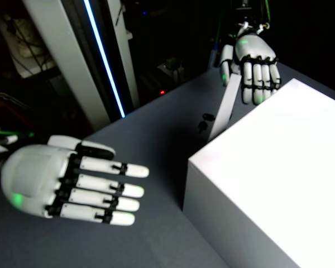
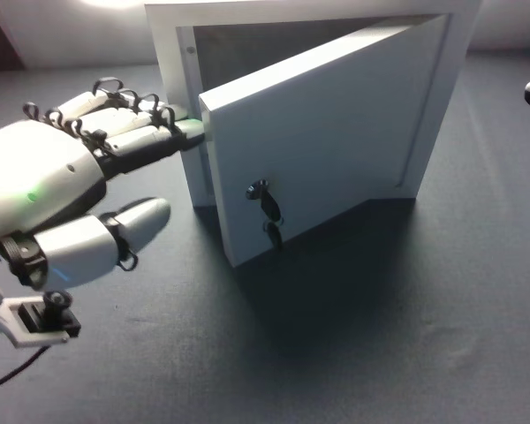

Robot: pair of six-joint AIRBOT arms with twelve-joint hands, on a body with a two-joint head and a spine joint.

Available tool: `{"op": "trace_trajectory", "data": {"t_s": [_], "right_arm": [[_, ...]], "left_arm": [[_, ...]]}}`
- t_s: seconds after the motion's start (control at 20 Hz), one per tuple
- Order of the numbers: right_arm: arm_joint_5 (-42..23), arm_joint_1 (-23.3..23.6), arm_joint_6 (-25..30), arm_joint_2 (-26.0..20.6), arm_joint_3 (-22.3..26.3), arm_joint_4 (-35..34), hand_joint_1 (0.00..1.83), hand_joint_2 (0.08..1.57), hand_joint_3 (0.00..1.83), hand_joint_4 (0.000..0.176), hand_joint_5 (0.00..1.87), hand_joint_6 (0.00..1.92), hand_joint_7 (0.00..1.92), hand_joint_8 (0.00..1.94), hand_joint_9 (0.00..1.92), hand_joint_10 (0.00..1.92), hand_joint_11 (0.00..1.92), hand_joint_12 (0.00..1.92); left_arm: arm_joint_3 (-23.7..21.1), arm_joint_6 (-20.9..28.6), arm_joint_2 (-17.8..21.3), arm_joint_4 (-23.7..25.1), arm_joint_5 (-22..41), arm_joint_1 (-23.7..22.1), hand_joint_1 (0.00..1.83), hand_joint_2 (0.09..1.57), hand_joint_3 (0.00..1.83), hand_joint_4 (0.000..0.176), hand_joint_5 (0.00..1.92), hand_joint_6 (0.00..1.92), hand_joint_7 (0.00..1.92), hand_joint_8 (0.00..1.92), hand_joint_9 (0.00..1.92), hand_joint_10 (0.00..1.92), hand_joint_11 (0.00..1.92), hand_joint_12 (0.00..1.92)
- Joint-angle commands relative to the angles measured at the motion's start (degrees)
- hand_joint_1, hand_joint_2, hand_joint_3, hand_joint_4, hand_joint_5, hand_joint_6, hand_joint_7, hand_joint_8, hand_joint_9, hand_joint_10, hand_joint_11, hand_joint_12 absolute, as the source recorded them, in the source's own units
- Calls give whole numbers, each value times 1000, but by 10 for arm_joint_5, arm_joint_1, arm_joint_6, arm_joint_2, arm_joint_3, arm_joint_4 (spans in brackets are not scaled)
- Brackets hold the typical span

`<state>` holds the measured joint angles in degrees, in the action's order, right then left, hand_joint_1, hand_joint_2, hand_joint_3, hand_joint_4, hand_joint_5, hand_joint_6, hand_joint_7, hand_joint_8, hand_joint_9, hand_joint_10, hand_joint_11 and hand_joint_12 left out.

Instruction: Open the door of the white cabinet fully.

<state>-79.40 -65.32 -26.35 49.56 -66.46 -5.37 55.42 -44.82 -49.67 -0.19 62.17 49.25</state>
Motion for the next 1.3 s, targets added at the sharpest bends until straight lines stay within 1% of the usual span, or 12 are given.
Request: {"op": "trace_trajectory", "data": {"t_s": [0.0, 0.2, 0.35, 0.45, 0.55, 0.65, 0.7, 0.75, 0.85, 0.9, 1.05, 1.25], "right_arm": [[-68, 2, 5, -1, -4, -18, 280, 1381, 0, 74, 283, 3, 442, 1, 377, 0, 237, 90], [-67, 2, 5, 0, -4, -19, 284, 1375, 0, 75, 295, 4, 460, 3, 389, 3, 233, 68], [-67, 2, 6, 0, -4, -19, 286, 1376, 0, 67, 300, 4, 460, 2, 390, 2, 235, 63], [-67, 2, 6, 0, -4, -20, 314, 1380, 0, 63, 301, 3, 453, 2, 390, 4, 242, 59], [-67, 2, 6, 0, -4, -20, 326, 1383, 1, 57, 301, 2, 448, 0, 389, 3, 239, 53], [-66, 2, 6, 1, -4, -20, 309, 1384, 1, 57, 300, 1, 450, 2, 395, 3, 253, 52], [-66, 2, 7, 1, -4, -20, 308, 1382, 0, 56, 303, 2, 455, 3, 399, 5, 257, 52], [-66, 2, 7, 1, -4, -20, 305, 1378, 0, 65, 302, 2, 455, 3, 398, 3, 249, 48], [-66, 2, 7, 1, -4, -20, 282, 1381, 0, 73, 299, 0, 451, 0, 399, 2, 256, 46], [-66, 2, 7, 2, -4, -20, 292, 1382, 0, 66, 303, 1, 457, 2, 404, 3, 266, 46], [-66, 2, 7, 2, -4, -20, 296, 1384, 1, 54, 306, 2, 458, 1, 410, 4, 271, 44], [-66, 2, 7, 2, -5, -20, 273, 1379, 0, 68, 297, 0, 453, 0, 396, 0, 259, 27]], "left_arm": [[4, 5, -2, 1, 67, -10, 40, 1571, 230, 0, 284, 5, 252, 5, 252, 6, 82, 590], [6, 11, -10, 14, 62, -19, 33, 1571, 204, 0, 289, 0, 242, 0, 273, 1, 98, 681], [6, 20, -15, 26, 62, -22, 53, 1571, 195, 0, 312, 1, 724, 22, 773, 45, 394, 1163], [6, 25, -16, 35, 61, -27, 74, 1571, 189, 0, 317, 1, 373, 0, 534, 1, 252, 1152], [4, 31, -17, 42, 61, -29, 116, 1571, 196, 0, 302, 4, 264, 5, 267, 7, 35, 880], [4, 33, -19, 47, 60, -31, 75, 1571, 243, 0, 297, 2, 239, 0, 217, 1, 0, 688], [4, 35, -21, 50, 60, -32, 128, 1571, 242, 0, 281, 2, 222, 1, 223, 1, 36, 791], [4, 37, -22, 54, 59, -34, 148, 1571, 250, 0, 283, 3, 221, 1, 213, 2, 6, 747], [4, 41, -24, 63, 57, -38, 9, 1571, 232, 0, 231, 1, 176, 1, 171, 0, 0, 491], [4, 42, -25, 66, 56, -40, 1, 1571, 224, 0, 196, 0, 151, 0, 151, 0, 0, 443], [5, 49, -30, 78, 55, -47, 4, 1571, 242, 0, 311, 2, 281, 2, 276, 3, 136, 414], [10, 65, -42, 104, 48, -63, 99, 1571, 274, 0, 269, 0, 244, 0, 247, 0, 105, 418]]}}
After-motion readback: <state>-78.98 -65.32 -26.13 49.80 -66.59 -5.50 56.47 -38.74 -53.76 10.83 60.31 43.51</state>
